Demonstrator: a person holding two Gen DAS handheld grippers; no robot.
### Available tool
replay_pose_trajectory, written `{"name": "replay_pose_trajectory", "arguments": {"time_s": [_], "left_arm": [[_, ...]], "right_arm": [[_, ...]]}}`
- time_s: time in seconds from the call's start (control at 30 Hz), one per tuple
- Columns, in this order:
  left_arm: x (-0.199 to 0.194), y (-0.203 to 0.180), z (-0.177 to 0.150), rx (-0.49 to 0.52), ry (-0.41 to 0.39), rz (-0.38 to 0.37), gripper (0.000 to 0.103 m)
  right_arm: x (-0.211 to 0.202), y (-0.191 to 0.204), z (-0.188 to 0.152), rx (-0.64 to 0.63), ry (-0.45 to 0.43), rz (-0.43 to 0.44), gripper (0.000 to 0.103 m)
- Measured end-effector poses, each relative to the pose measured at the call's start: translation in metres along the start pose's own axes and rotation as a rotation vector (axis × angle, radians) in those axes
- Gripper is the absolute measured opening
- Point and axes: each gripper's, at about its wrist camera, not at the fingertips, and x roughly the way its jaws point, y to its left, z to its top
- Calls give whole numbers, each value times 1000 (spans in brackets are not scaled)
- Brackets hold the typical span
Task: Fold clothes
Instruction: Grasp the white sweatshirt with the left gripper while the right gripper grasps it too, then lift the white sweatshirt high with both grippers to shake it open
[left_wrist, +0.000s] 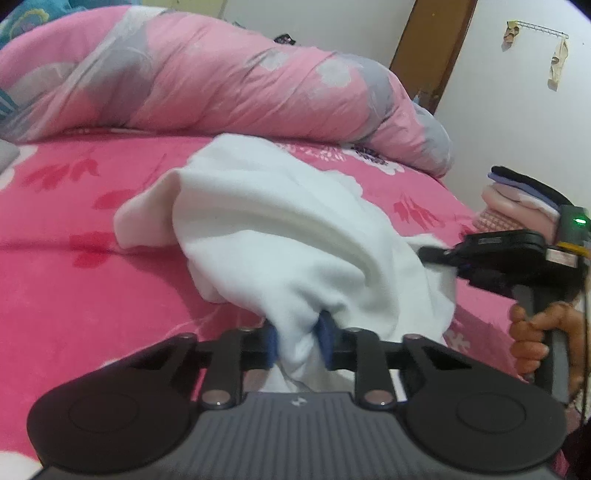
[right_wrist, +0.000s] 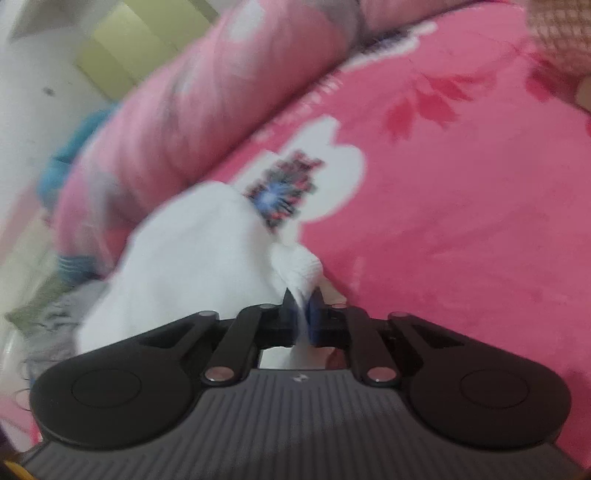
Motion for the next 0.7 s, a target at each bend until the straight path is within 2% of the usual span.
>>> {"name": "replay_pose_trajectory", "arguments": {"time_s": [0.2, 0.4, 0.53, 0.63, 0.7], "left_arm": [[-24, 0, -10, 37, -43, 10, 15], [-73, 22, -17, -5, -98, 32, 14], [-107, 50, -24, -65, -128, 92, 6], [-128, 71, -32, -102, -143, 133, 5], [-145, 81, -37, -120, -157, 142, 6]], "right_arm": [[-66, 46, -16, -180, -136, 187, 4], [-134, 96, -41, -337, -161, 389, 4], [-162, 135, -64, -424, -120, 534, 4], [-164, 163, -89, -469, -33, 630, 4], [-153, 180, -108, -503, 39, 658, 4]]}}
